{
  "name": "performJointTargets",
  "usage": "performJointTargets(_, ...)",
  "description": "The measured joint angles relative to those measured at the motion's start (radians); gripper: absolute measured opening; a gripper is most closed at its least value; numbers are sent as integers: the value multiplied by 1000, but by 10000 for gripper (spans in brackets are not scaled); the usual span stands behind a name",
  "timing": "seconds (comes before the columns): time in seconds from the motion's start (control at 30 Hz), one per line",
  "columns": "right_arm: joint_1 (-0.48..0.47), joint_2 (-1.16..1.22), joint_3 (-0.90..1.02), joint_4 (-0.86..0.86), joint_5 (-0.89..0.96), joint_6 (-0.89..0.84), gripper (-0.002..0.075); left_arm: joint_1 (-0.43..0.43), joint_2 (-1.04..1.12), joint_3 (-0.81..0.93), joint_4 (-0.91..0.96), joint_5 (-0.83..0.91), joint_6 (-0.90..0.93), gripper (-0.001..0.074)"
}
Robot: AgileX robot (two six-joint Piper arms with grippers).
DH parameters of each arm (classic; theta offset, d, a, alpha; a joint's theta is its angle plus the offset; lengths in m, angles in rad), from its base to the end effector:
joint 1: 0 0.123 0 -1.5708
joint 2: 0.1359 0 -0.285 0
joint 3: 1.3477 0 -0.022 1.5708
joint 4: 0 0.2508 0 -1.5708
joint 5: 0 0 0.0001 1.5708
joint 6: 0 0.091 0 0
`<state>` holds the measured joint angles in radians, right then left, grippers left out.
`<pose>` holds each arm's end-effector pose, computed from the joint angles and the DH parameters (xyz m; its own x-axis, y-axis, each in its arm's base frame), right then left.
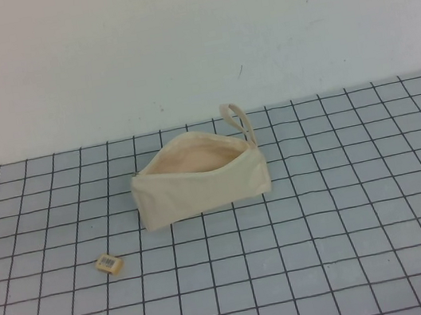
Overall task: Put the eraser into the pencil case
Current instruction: Pick up the eraser from the table
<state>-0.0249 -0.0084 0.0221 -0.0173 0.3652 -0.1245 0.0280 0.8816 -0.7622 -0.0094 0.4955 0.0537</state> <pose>0.0529 -0.0019 0.1733 -0.2889 -0.1330 -0.9481 -0.0098 0.9907 -0.1360 0.1801 0.0046 0.3335 -0.5039 0.0313 -0.8632 -0.0012 0.9993 0.0370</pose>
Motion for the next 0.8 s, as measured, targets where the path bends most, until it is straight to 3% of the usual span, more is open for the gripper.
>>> performJointTargets(0.2,0,0,0,0,0,0,-1,0,290,-131,-165,147,144,-1)
performJointTargets(0.4,0,0,0,0,0,0,-1,-2,492,-250,-284,163,240,-1)
performJointTargets(0.63,0,0,0,0,0,0,-1,-112,663,-306,-280,134,345,4)
performJointTargets(0.73,0,0,0,0,0,0,-1,-190,735,-308,-257,107,391,73)
performJointTargets(0.8,0,0,0,0,0,0,-1,-231,784,-308,-230,88,396,194)
